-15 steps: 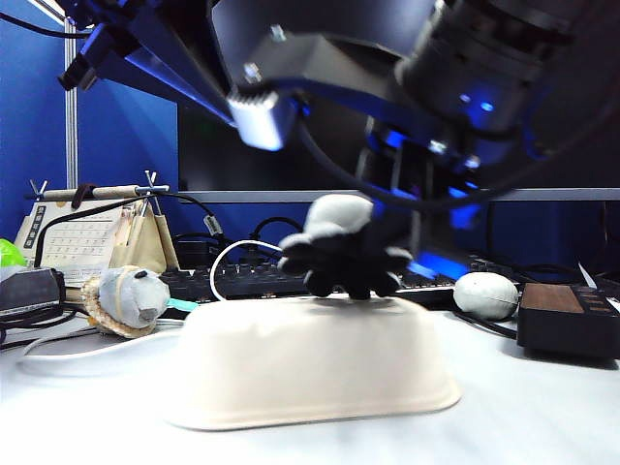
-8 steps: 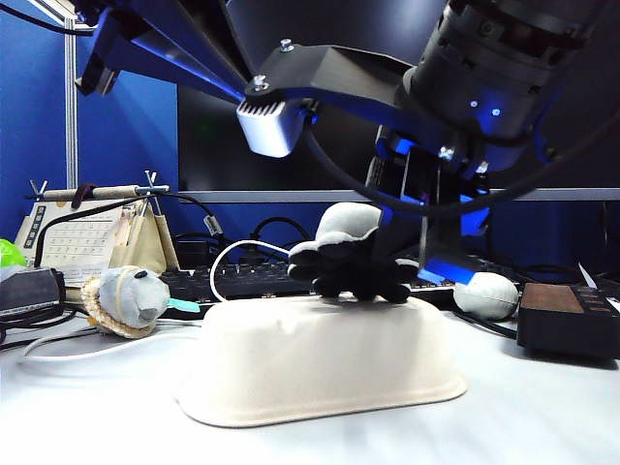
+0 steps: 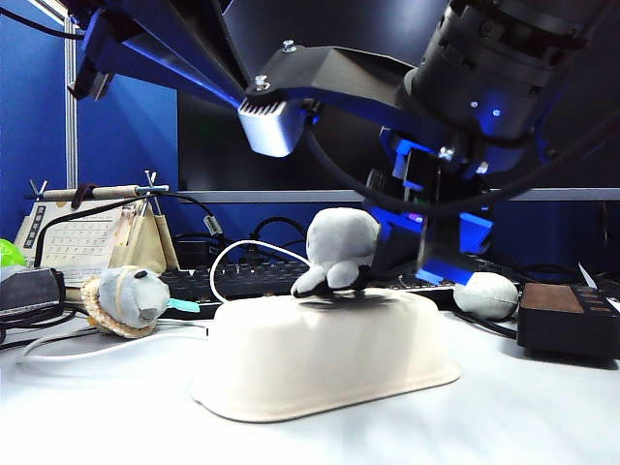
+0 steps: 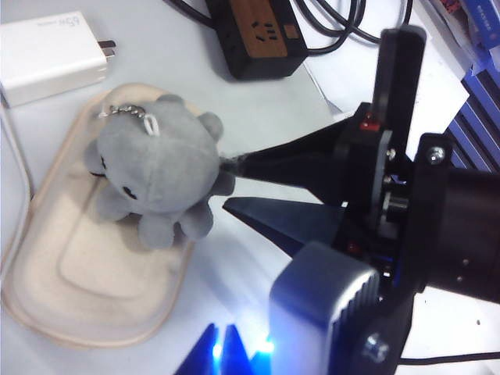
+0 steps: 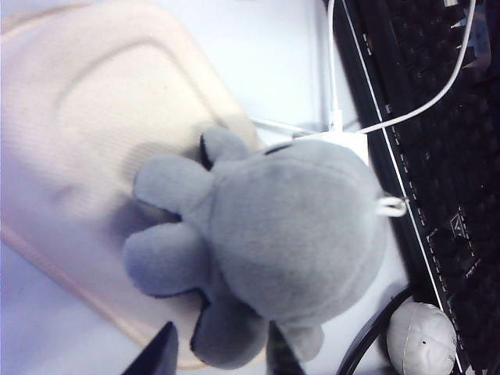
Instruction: Place the tilting octopus upright.
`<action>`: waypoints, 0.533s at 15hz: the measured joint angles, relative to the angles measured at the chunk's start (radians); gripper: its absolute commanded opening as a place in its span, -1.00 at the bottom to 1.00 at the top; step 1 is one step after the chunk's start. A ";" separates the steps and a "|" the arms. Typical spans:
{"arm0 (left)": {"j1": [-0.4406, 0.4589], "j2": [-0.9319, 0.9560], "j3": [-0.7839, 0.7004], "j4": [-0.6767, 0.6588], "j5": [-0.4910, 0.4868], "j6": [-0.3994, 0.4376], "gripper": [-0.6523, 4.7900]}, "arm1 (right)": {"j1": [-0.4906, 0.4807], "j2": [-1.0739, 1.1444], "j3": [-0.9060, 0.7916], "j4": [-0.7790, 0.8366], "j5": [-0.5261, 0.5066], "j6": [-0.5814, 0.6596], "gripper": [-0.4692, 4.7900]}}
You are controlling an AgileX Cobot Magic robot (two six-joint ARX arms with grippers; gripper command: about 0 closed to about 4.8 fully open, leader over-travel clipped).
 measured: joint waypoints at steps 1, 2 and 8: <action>0.000 0.000 0.000 0.000 -0.001 0.000 -0.68 | 0.000 0.000 0.000 0.000 0.000 0.001 -0.25; 0.000 0.000 0.000 0.000 0.000 0.000 -0.68 | 0.000 0.000 0.000 0.000 0.000 0.001 -0.25; 0.000 0.000 0.000 0.000 -0.019 0.008 -0.68 | 0.000 0.000 0.000 0.000 0.000 0.004 0.07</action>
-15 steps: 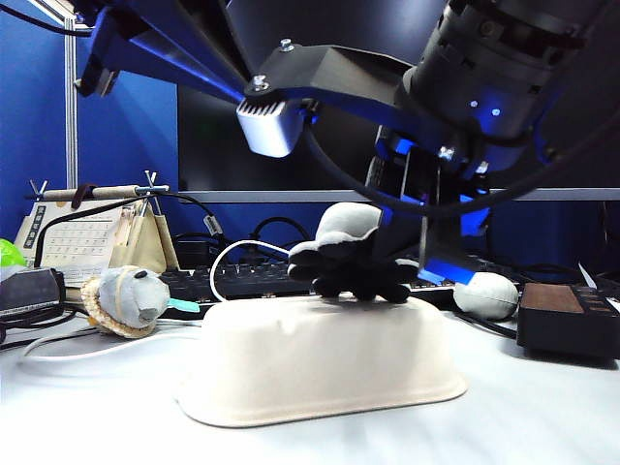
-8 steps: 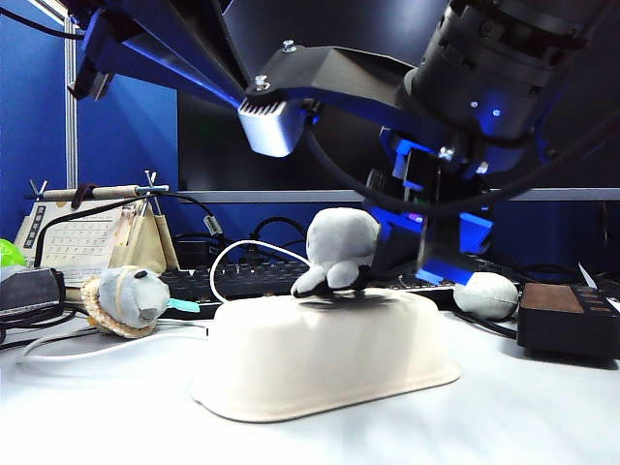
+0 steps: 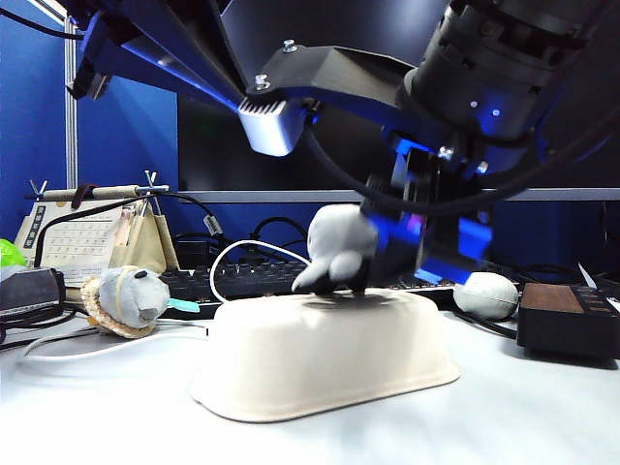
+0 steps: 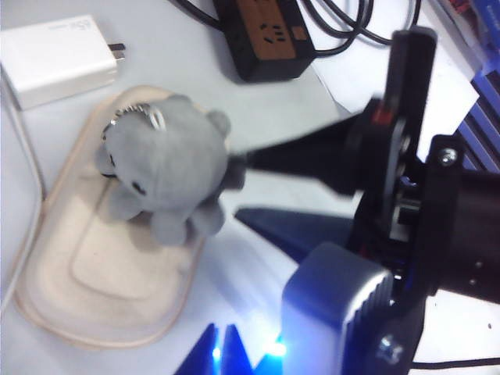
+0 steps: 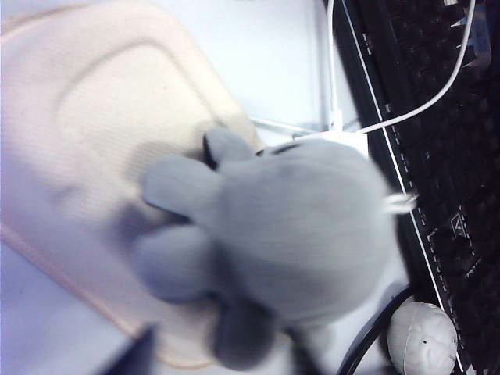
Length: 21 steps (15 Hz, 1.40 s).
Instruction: Place the tilting octopus upright.
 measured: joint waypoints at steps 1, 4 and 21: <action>0.000 0.000 0.000 0.000 0.000 0.001 -0.68 | 0.000 0.000 0.000 0.000 0.000 0.012 0.07; 0.000 0.000 0.000 0.000 -0.019 0.003 -0.68 | 0.001 0.000 0.000 -0.038 0.008 0.064 0.07; 0.000 -0.209 0.094 0.031 -0.022 0.077 -0.68 | 0.025 -0.558 0.000 -0.307 0.328 0.290 -0.84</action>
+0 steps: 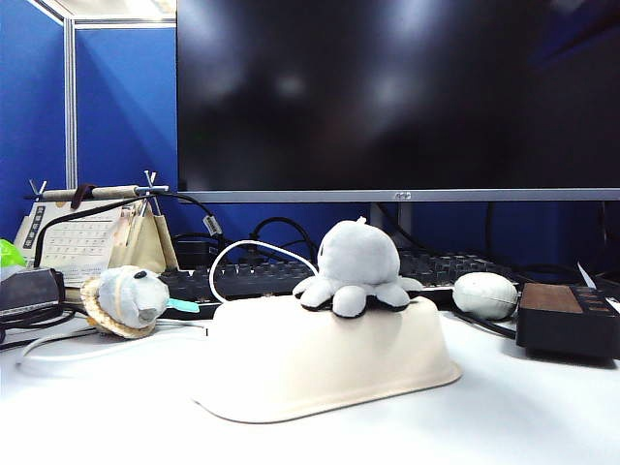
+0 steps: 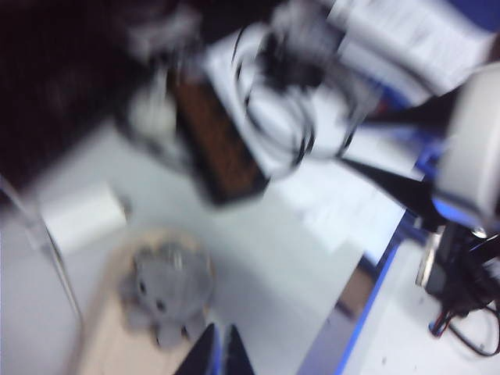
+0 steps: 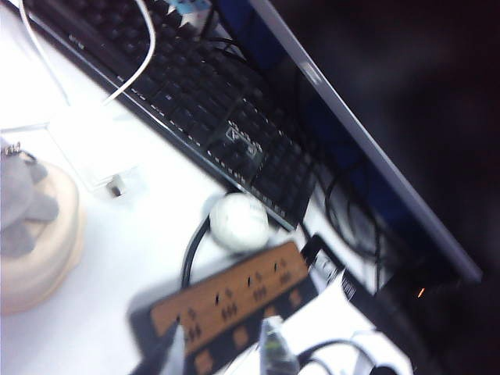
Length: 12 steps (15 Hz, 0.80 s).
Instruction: Place the tilting octopus upright.
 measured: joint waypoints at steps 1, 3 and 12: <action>0.000 -0.098 0.000 0.000 -0.001 0.014 -0.68 | 0.000 -0.103 0.000 -0.061 -0.032 0.041 -0.84; 0.000 -0.257 0.001 -0.006 0.000 0.041 -0.68 | 0.000 -0.251 0.000 -0.101 -0.141 0.110 -0.84; 0.000 -0.608 0.000 -0.485 -0.154 0.059 -0.78 | 0.000 -0.695 0.000 -0.103 -0.455 0.208 -0.84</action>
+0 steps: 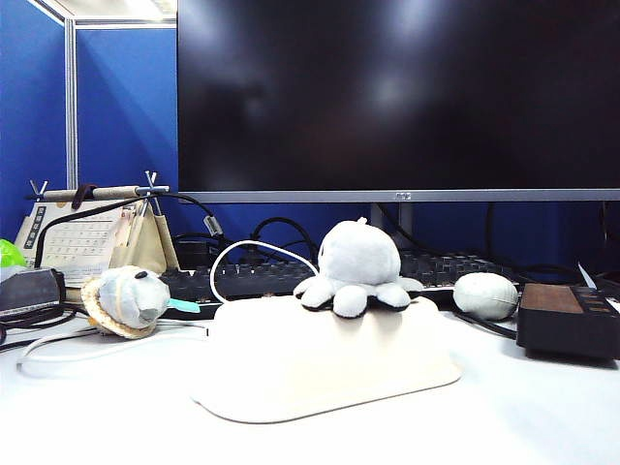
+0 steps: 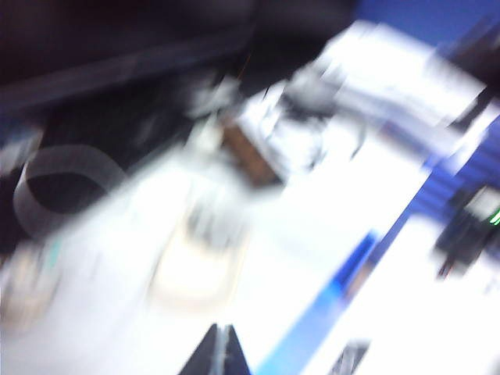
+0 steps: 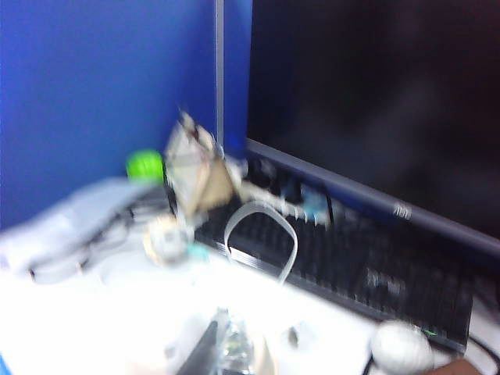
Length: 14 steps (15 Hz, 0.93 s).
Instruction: Place the tilting octopus upright.
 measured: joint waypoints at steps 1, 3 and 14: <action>0.000 -0.002 -0.006 -0.042 -0.005 0.000 -0.78 | 0.000 -0.028 0.000 0.000 0.000 0.000 -0.84; 0.000 0.000 -0.048 -0.059 -0.005 0.000 -0.78 | -0.001 -0.034 0.002 0.000 0.001 0.000 -0.84; 0.000 0.000 -0.075 -0.070 -0.004 0.004 -0.78 | 0.000 -0.034 0.000 -0.017 -0.003 0.000 -0.84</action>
